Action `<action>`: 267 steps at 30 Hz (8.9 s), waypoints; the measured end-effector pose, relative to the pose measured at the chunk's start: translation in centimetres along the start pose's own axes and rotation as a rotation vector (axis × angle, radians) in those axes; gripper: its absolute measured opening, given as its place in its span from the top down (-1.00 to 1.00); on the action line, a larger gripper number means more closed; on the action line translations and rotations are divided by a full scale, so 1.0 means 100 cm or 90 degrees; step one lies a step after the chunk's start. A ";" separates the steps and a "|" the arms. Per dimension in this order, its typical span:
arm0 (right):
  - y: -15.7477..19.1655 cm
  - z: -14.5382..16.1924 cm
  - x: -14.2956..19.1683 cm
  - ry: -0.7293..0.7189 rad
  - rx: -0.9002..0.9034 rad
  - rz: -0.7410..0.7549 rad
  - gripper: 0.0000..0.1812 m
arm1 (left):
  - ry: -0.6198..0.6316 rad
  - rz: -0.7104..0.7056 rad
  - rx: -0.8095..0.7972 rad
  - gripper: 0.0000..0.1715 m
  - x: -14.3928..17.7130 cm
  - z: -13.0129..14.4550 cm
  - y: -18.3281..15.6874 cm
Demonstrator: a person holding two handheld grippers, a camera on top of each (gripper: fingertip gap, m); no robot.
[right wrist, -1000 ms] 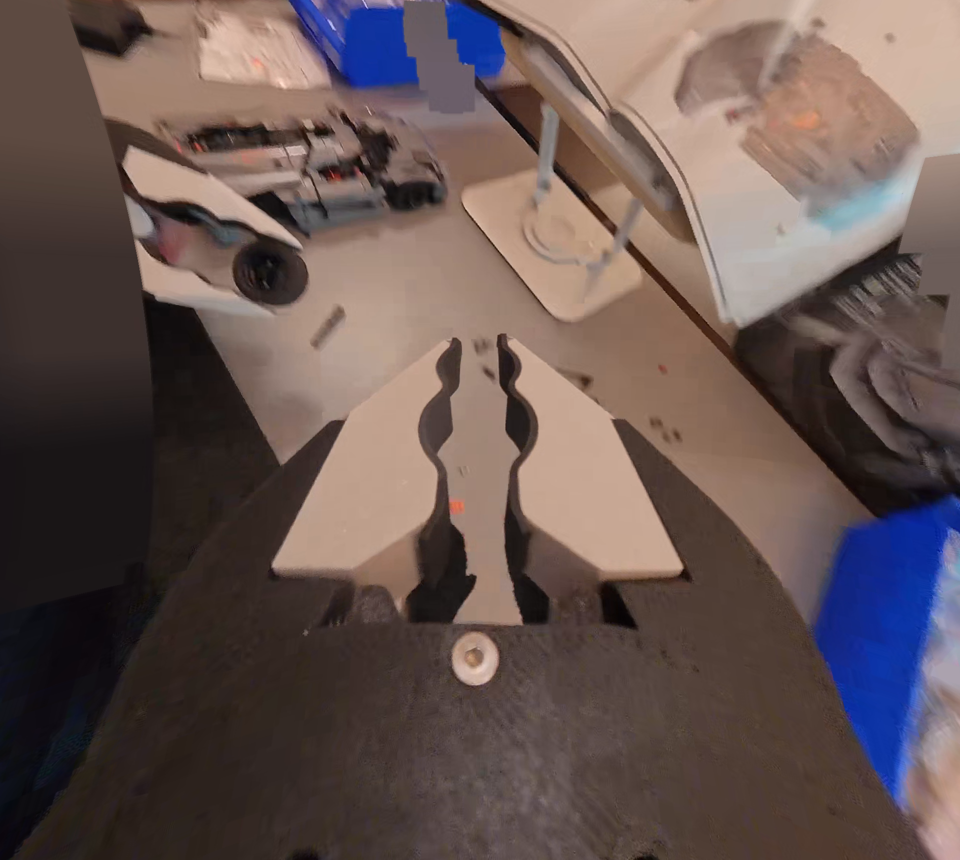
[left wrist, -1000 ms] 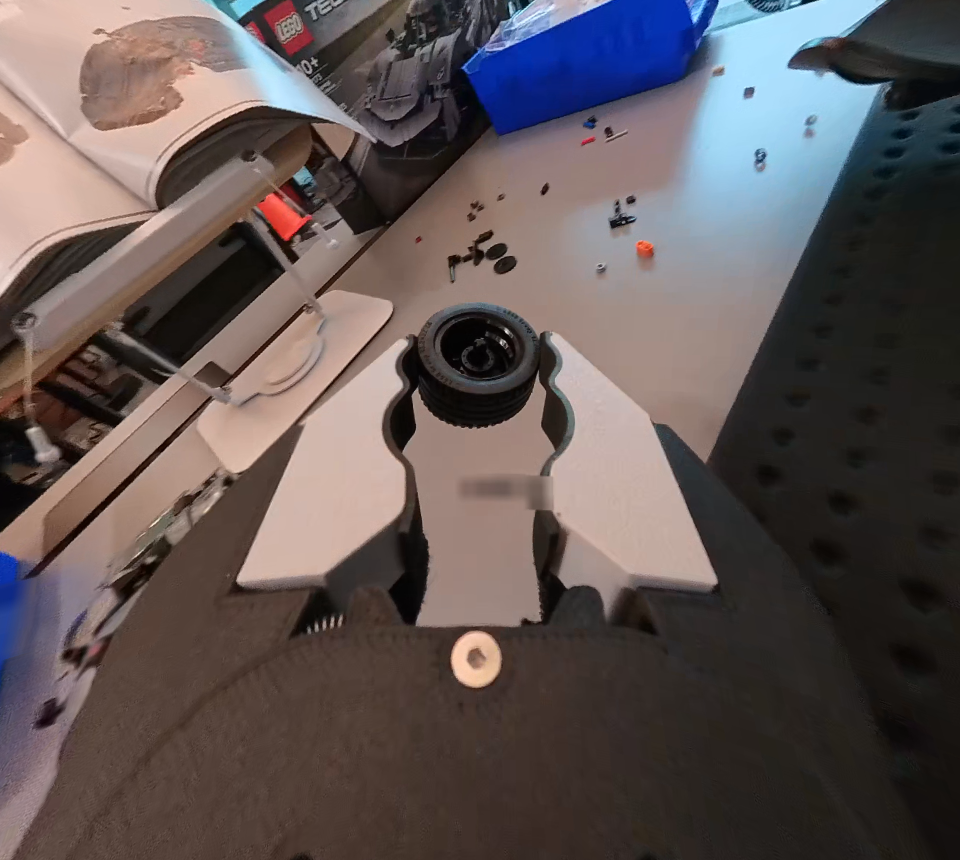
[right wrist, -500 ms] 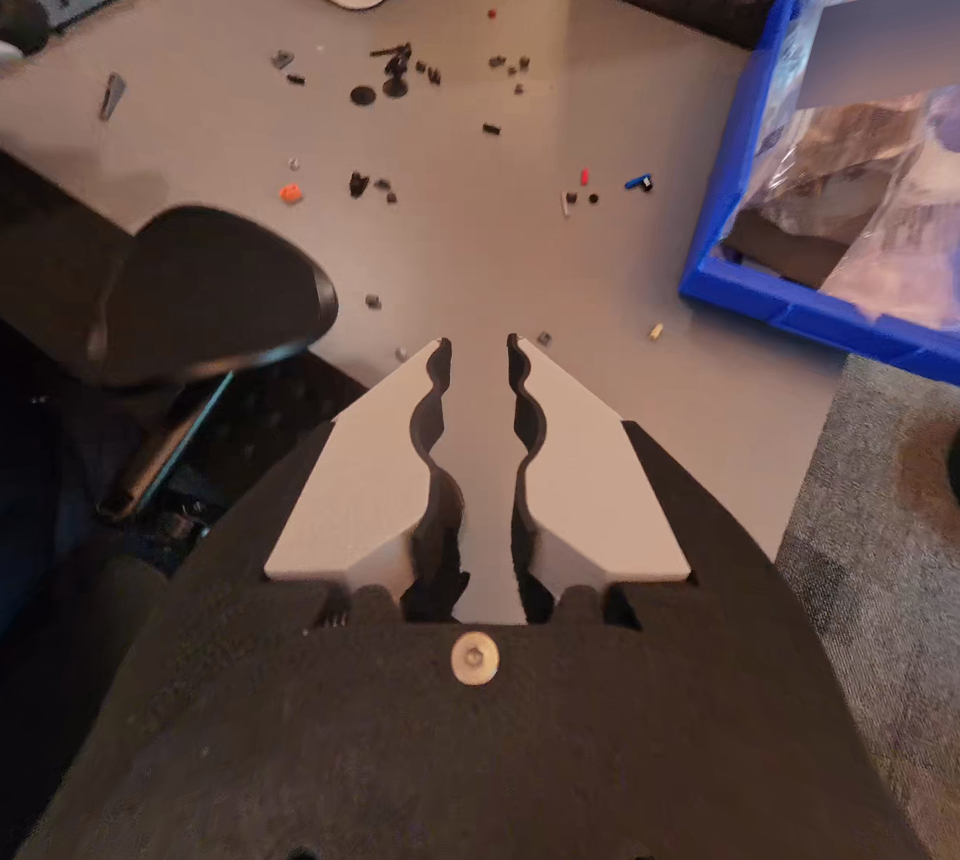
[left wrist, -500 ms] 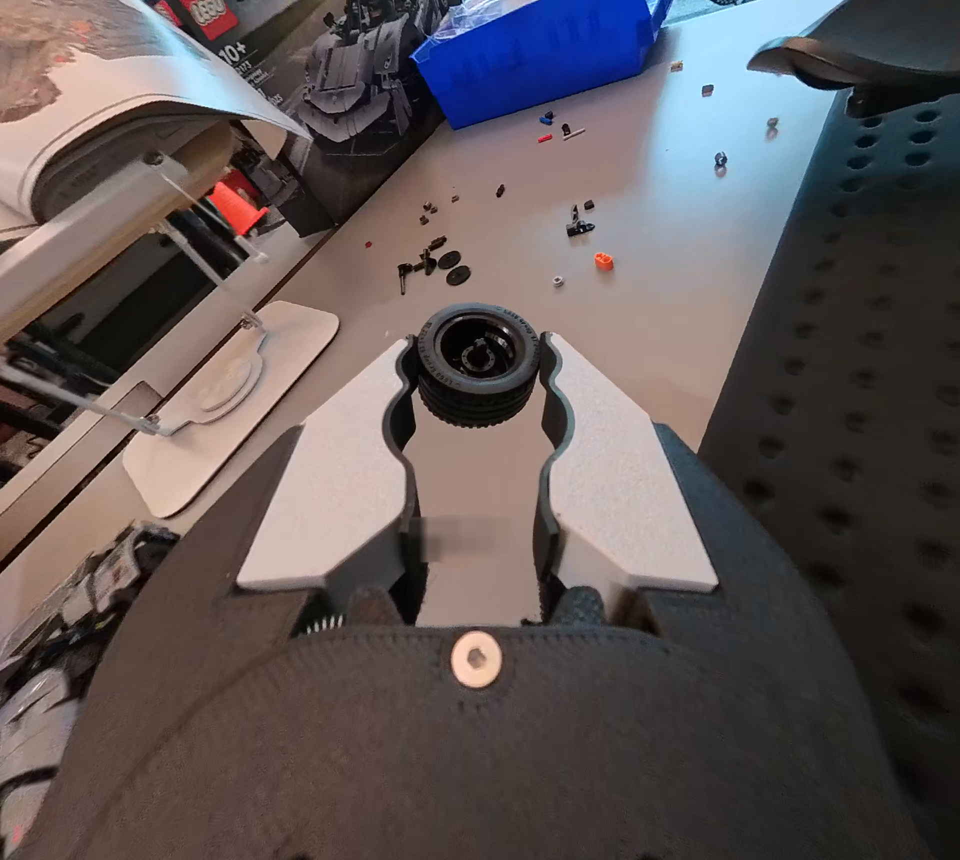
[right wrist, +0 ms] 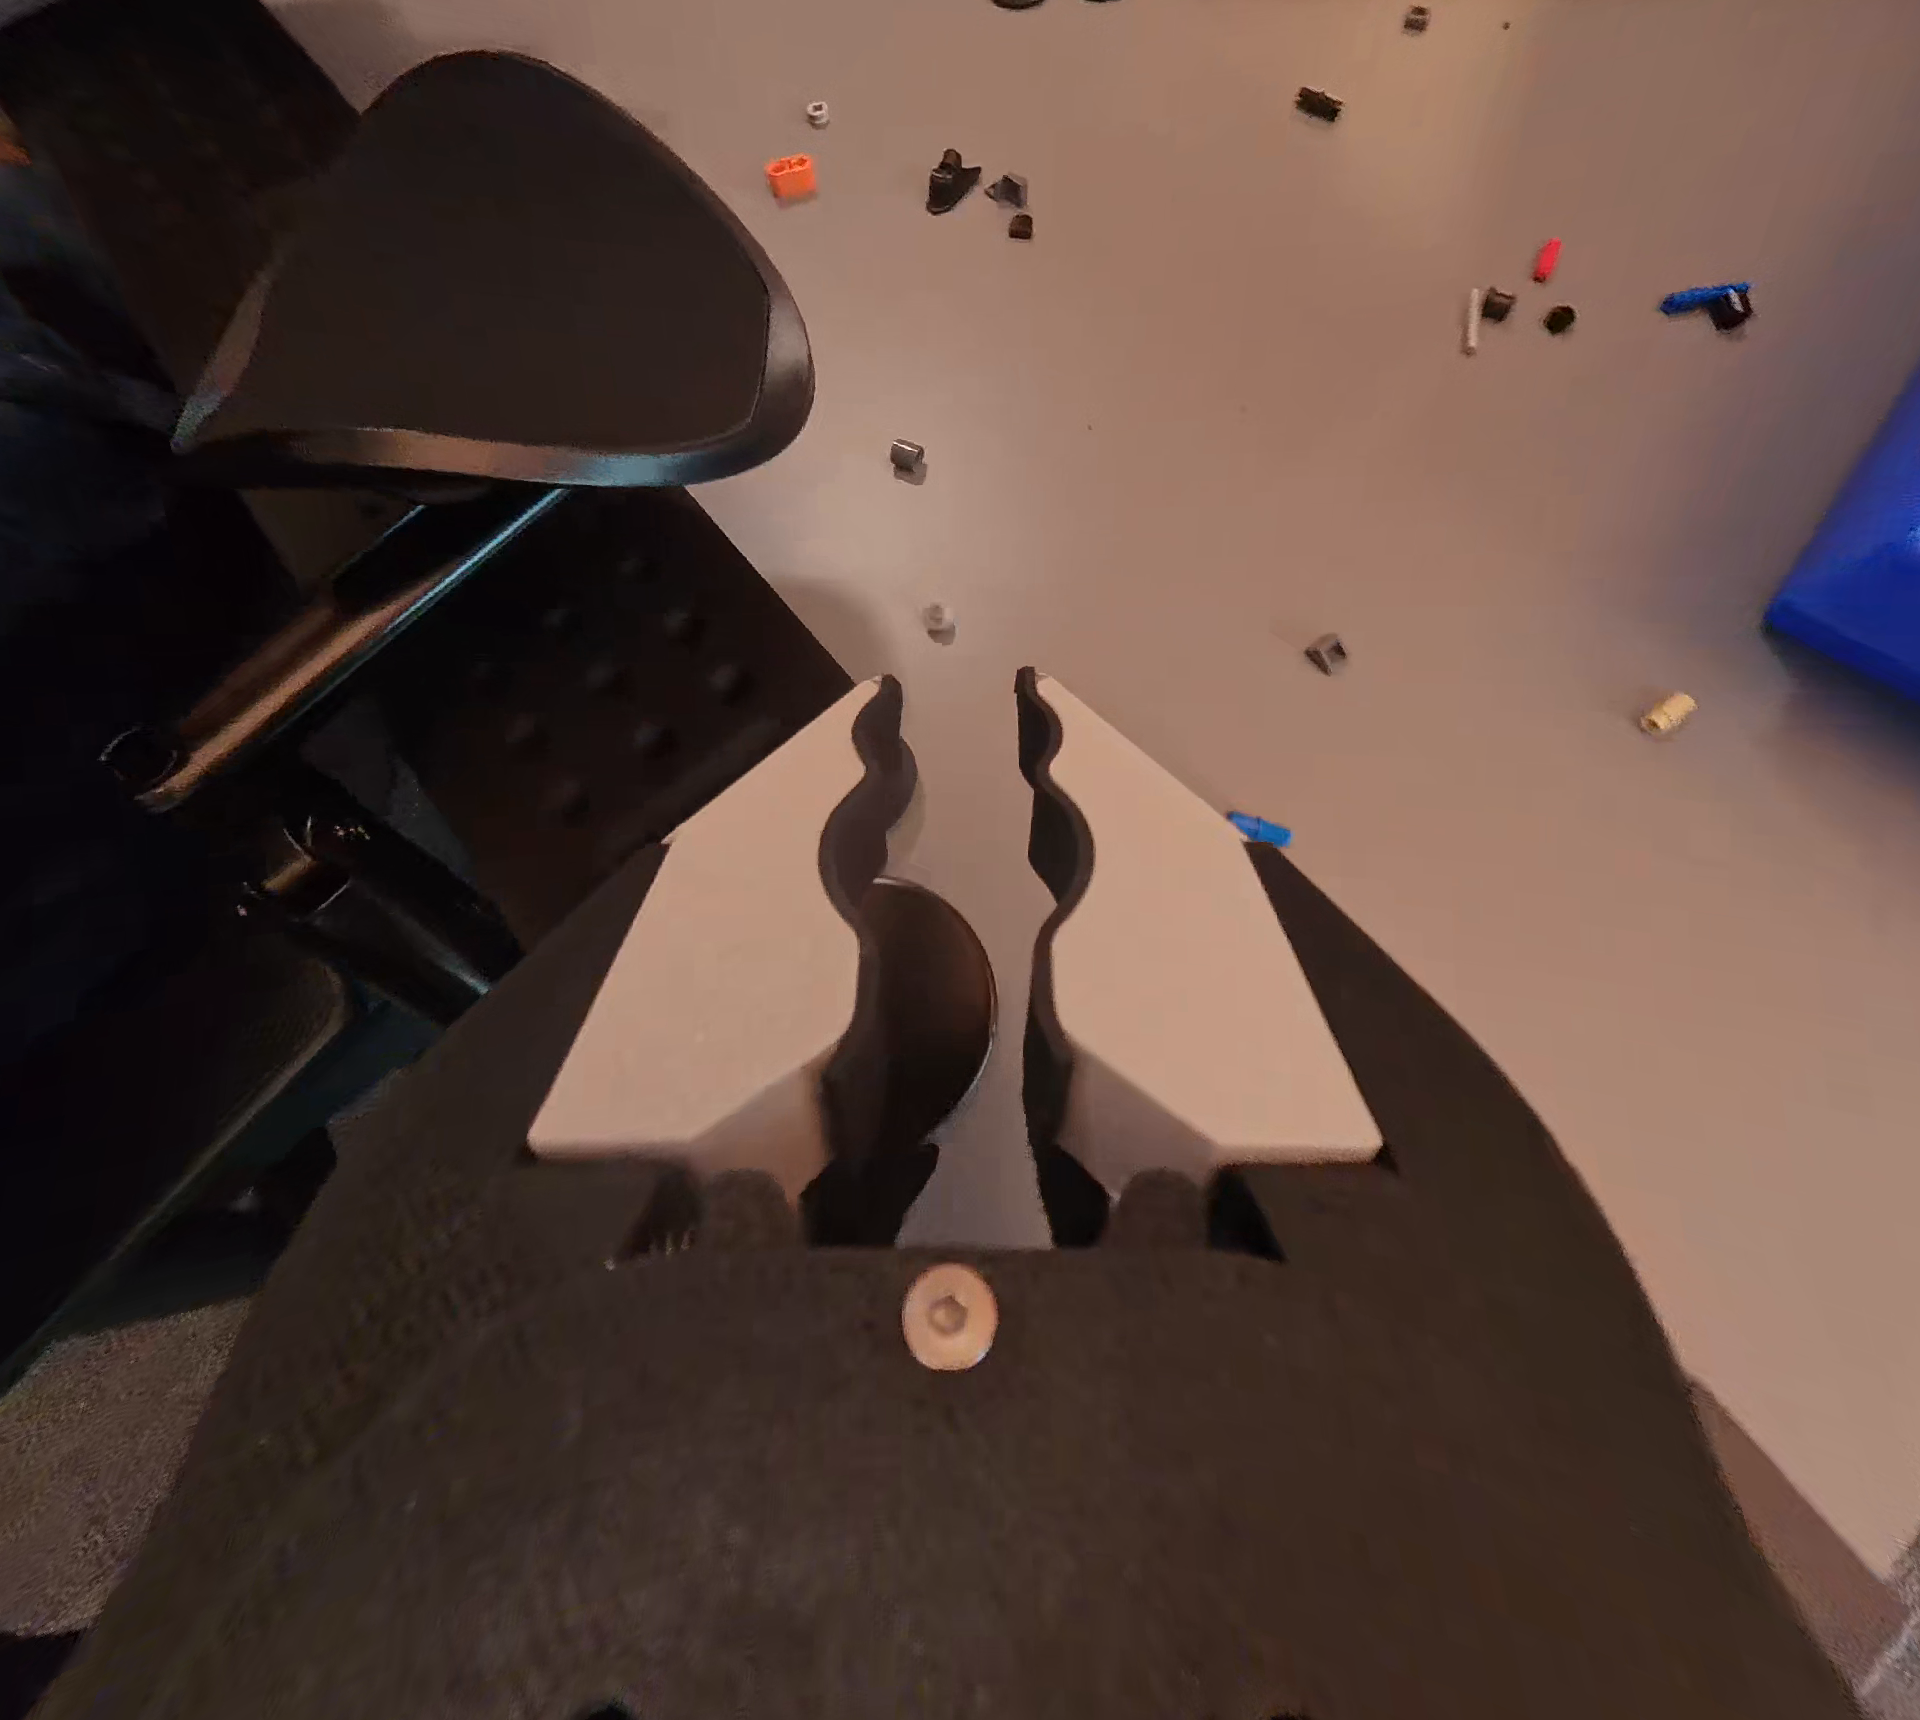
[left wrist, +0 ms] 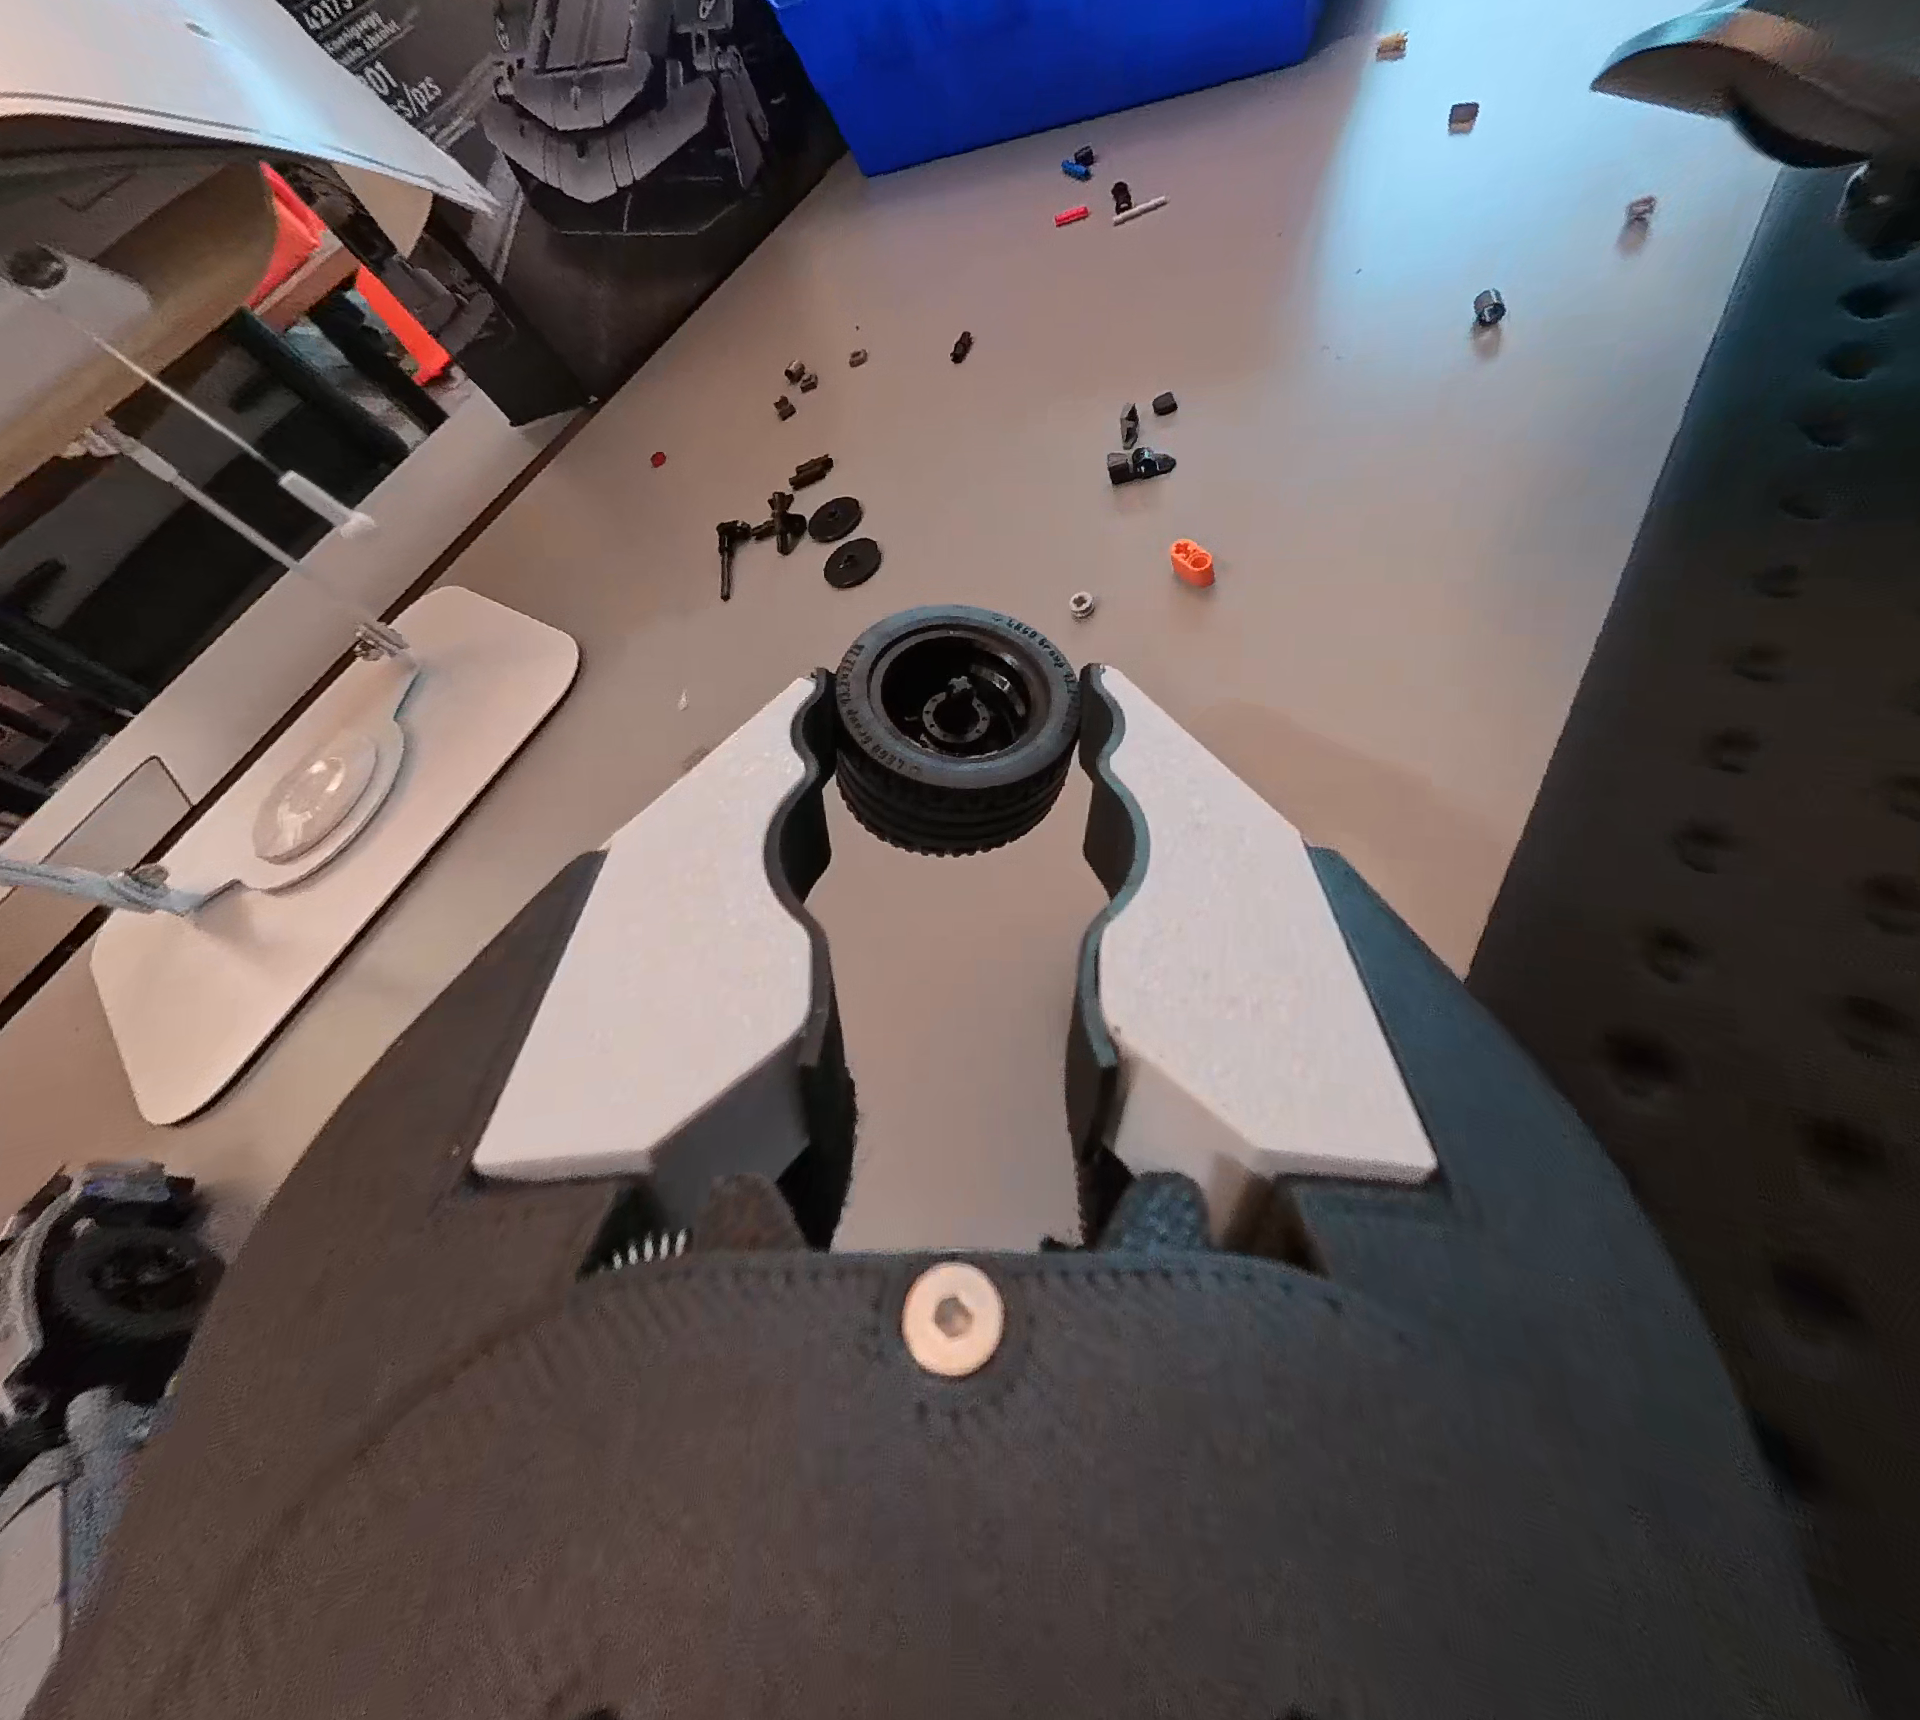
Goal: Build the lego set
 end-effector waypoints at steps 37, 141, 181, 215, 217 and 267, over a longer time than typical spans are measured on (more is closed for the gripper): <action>0.052 -0.182 -0.067 -0.005 0.281 -0.133 0.95 | 0.070 0.178 0.039 0.49 -0.022 0.004 -0.010; 0.077 -0.221 -0.213 0.066 0.366 -0.435 0.81 | 0.092 0.253 0.065 0.50 -0.025 0.025 -0.002; 0.081 -0.237 -0.200 -0.009 0.063 -0.782 0.74 | -0.195 -0.021 -0.200 0.50 0.029 -0.017 -0.010; 0.094 -0.252 -0.165 -0.125 0.369 -0.391 0.77 | -0.220 0.134 0.103 0.74 0.028 -0.008 0.025; 0.095 -0.253 -0.164 -0.125 0.377 -0.384 0.77 | -0.224 0.132 0.104 0.74 0.028 -0.008 0.025; 0.086 -0.250 -0.176 -0.074 0.321 -0.388 0.75 | -0.176 0.112 0.110 0.76 0.023 -0.003 0.029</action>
Point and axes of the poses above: each gripper's, where its closed fingertips meet, x back along the fingers, z out of its underside, y = z × x across the jaws, the point moved 9 cm from there along x, back along the fingers, and after that the axes turned 8 degrees about y, right-handed, at the moved point
